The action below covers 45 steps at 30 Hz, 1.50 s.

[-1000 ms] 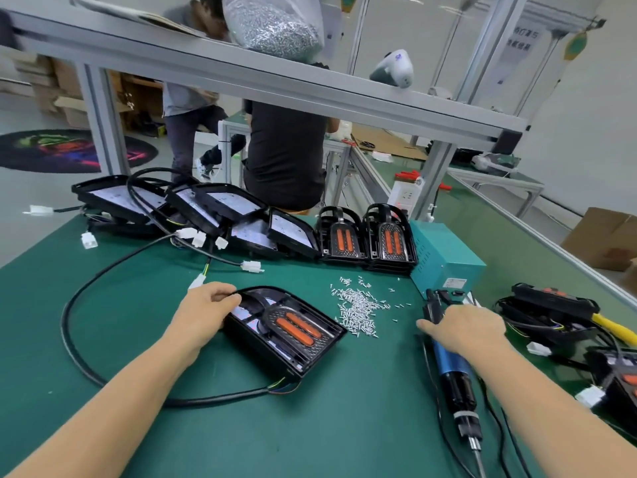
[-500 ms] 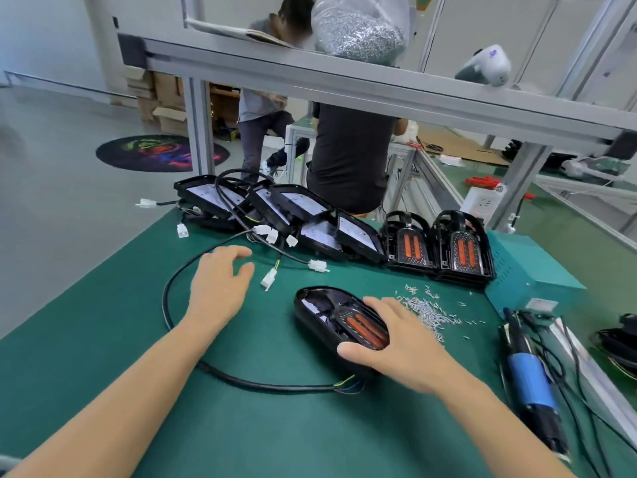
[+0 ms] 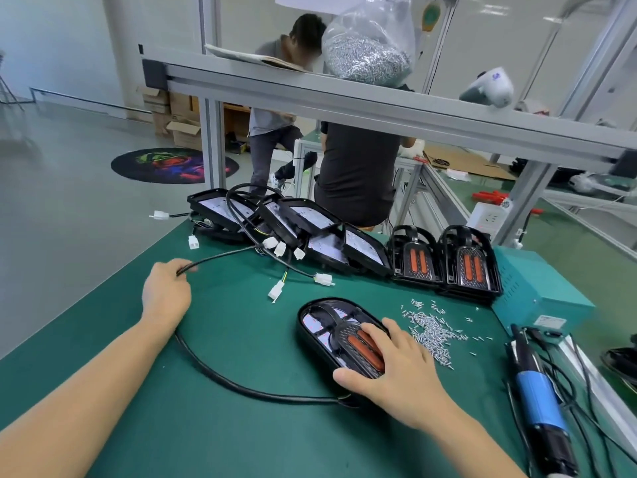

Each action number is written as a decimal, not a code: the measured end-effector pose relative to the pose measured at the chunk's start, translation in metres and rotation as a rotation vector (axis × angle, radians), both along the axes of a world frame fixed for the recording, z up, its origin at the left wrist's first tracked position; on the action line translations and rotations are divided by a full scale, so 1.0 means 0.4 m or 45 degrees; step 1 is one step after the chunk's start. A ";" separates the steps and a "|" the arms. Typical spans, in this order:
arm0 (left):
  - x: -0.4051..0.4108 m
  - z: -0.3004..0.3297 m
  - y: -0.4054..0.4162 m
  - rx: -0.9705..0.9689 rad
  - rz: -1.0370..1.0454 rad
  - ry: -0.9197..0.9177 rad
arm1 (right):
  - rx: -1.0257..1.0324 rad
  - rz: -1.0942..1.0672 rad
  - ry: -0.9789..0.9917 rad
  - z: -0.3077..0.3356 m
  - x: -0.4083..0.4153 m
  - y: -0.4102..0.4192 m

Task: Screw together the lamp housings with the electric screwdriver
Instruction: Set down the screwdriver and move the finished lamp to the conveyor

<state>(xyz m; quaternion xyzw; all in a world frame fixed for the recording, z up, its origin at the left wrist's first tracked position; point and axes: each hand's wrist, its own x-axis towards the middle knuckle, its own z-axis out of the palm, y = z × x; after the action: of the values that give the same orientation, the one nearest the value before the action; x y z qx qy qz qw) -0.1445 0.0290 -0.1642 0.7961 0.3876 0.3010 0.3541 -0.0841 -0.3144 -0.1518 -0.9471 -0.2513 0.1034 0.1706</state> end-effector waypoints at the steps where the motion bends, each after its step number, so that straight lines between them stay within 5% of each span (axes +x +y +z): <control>1: -0.003 0.015 -0.005 0.026 0.040 -0.120 | -0.004 0.002 -0.003 -0.001 0.002 0.001; 6: -0.007 0.110 -0.060 0.320 0.030 -0.550 | -0.015 0.010 -0.055 0.004 0.006 0.020; 13: 0.023 0.224 -0.152 0.741 -0.381 -0.846 | 0.535 0.127 -0.587 0.142 0.050 0.101; 19: 0.043 0.300 -0.233 0.887 -0.505 -1.056 | 0.513 0.487 -0.455 0.210 0.058 0.132; 25: 0.030 0.288 -0.266 0.999 -0.412 -0.940 | 0.392 0.370 -0.375 0.228 0.087 0.069; 30: 0.010 0.150 -0.280 0.673 -0.405 -0.620 | 0.207 0.063 -0.278 0.187 0.132 0.011; 37: -0.028 -0.017 -0.354 -0.432 -0.405 -0.294 | -0.270 -0.221 -0.406 0.082 0.161 -0.027; 45: -0.080 -0.033 -0.481 -0.992 -0.441 -0.367 | -0.305 -0.111 -0.255 0.011 0.121 -0.024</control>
<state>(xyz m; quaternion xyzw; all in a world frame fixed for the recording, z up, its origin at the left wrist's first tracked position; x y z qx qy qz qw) -0.1765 -0.1633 -0.1772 0.6064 0.2798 0.1769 0.7230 -0.0356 -0.3241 -0.1472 -0.9763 -0.2115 0.0301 0.0347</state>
